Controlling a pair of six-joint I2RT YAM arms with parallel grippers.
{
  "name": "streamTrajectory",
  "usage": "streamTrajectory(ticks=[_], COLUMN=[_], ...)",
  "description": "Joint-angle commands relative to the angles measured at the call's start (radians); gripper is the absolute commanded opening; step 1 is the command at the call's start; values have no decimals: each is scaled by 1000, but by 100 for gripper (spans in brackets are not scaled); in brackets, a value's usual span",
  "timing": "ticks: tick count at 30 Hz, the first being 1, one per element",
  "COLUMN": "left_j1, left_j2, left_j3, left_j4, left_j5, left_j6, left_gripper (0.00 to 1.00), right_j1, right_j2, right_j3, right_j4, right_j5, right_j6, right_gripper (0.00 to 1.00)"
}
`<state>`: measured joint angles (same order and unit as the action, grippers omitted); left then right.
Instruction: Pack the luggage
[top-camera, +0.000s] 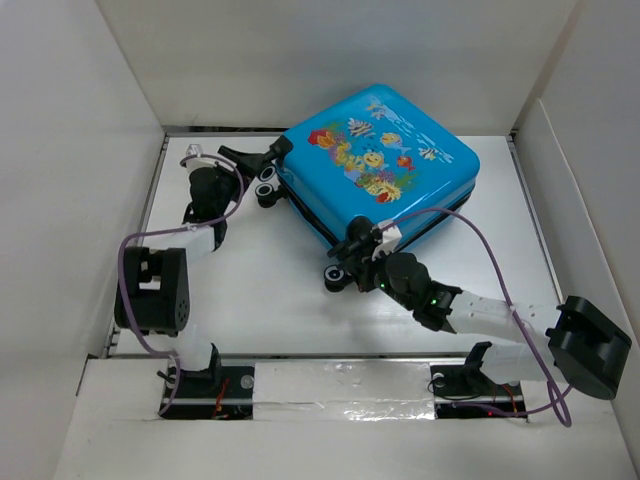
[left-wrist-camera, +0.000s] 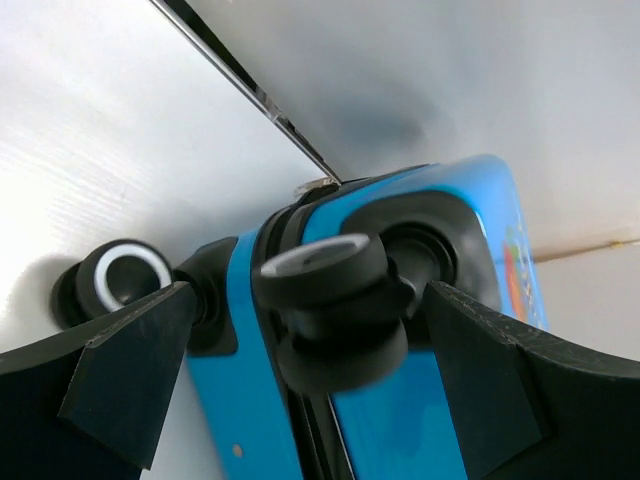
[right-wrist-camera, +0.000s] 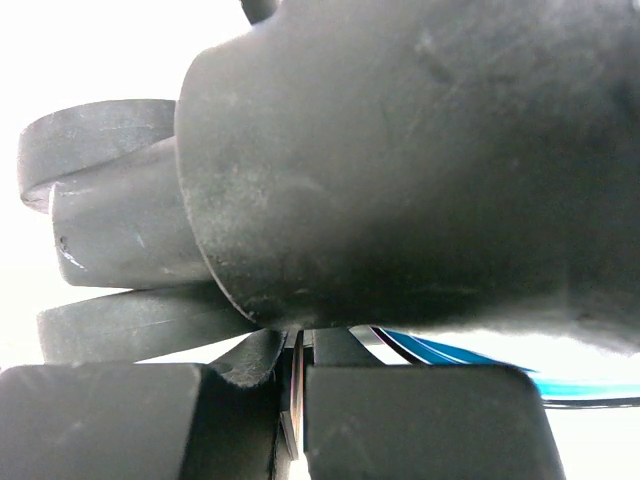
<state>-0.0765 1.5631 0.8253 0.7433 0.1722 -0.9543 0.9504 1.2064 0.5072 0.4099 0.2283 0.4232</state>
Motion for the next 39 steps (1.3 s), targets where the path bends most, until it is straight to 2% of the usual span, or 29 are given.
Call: streamTrajectory(ticks=[1, 7, 10, 13, 14, 17, 18, 20, 21, 23, 24, 25, 30, 32, 33, 34, 36, 38, 39], left_j1=[3, 3, 3, 3, 3, 3, 3, 3, 3, 3, 3, 3, -26, -39, -39, -39, -29, -6, 4], left_j2=[63, 175, 237, 293, 304, 339, 345, 344, 339, 318, 307, 279, 193, 186, 186, 186, 187, 195, 195], left_j3=[96, 176, 198, 198, 192, 176, 175, 157, 149, 129, 121, 104, 48, 72, 74, 51, 26, -5, -17], left_j4=[125, 198, 263, 339, 369, 462, 485, 513, 522, 527, 530, 533, 550, 484, 472, 491, 511, 553, 565], left_j5=[69, 86, 95, 104, 108, 116, 118, 109, 90, 78, 67, 63, 61, 76, 85, 89, 104, 122, 139], left_j6=[-35, -92, -132, -188, -208, -273, -284, -303, -305, -301, -296, -290, -249, -201, -196, -196, -211, -234, -241], left_gripper=[97, 97, 93, 85, 74, 65, 55, 47, 34, 20, 8, 2, 0, 21, 54, 69, 91, 99, 99], right_j1=[31, 31, 22, 22, 22, 22, 22, 22, 22, 13, 13, 13, -83, -108, -108, -119, -119, -119, -119], right_j2=[-22, -19, -22, -34, -41, -54, -57, -59, -61, -67, -70, -79, -119, -151, -162, -172, -191, -188, -179], right_j3=[17, -1, -9, -13, -15, -19, -19, -19, -19, -15, -15, -13, -9, -15, -18, -22, -25, -35, -36], right_j4=[182, 191, 191, 190, 190, 187, 182, 182, 179, 172, 167, 162, 133, 132, 118, 110, 83, 81, 84], right_j5=[-141, -136, -130, -126, -126, -119, -118, -116, -118, -115, -112, -115, -171, -191, -198, -204, -205, -214, -221], right_j6=[32, 49, 55, 63, 66, 69, 72, 72, 71, 71, 71, 71, 69, 66, 63, 60, 54, 54, 55], right_gripper=[0, 0, 0, 0, 0, 0, 0, 0, 0, 0, 0, 0, 0, 0, 0, 0, 0, 0, 0])
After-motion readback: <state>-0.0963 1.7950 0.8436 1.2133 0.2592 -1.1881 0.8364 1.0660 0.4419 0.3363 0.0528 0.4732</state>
